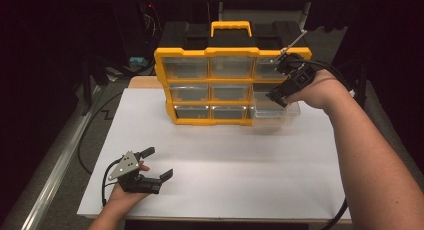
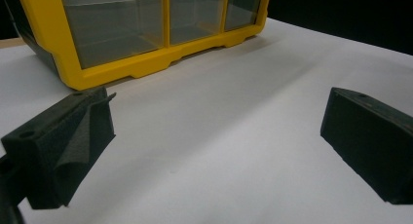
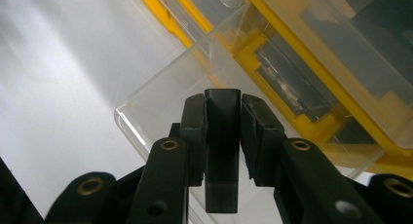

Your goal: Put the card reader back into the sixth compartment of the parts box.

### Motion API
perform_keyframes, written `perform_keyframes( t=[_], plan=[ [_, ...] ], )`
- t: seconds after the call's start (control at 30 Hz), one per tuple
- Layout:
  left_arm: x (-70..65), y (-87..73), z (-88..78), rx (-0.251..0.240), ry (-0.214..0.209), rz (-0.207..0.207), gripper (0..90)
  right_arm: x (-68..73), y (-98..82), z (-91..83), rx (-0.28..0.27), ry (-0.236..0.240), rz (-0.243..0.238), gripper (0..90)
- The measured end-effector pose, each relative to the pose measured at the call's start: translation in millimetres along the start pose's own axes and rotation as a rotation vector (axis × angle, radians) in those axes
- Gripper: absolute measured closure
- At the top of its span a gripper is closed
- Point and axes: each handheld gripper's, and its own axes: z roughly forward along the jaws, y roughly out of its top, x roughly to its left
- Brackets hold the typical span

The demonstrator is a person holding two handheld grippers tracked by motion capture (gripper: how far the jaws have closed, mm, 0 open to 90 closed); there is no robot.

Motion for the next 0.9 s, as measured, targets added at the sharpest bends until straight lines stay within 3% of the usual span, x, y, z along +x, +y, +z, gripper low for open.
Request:
perform_keyframes(
  t=[0.4,0.83,0.87,0.9],
  plan=[
    [0.4,0.6,-0.6,-0.001,0.000,0.002,0.2,0.9,-1.8,16.0,0.034,0.008,-0.002,73.9],
    [0.1,1.0,-0.9,-0.004,-0.002,0.000,0.2,-0.1,-4.1,14.3,0.028,0.010,-0.001,73.0],
    [0.1,1.1,-1.0,-0.005,-0.002,0.000,0.2,0.1,-4.3,13.5,0.029,0.013,0.011,66.5],
    [0.1,1.1,-1.1,-0.005,-0.002,0.001,0.2,-0.7,-4.1,12.7,0.020,0.014,0.012,54.2]
  ],
)
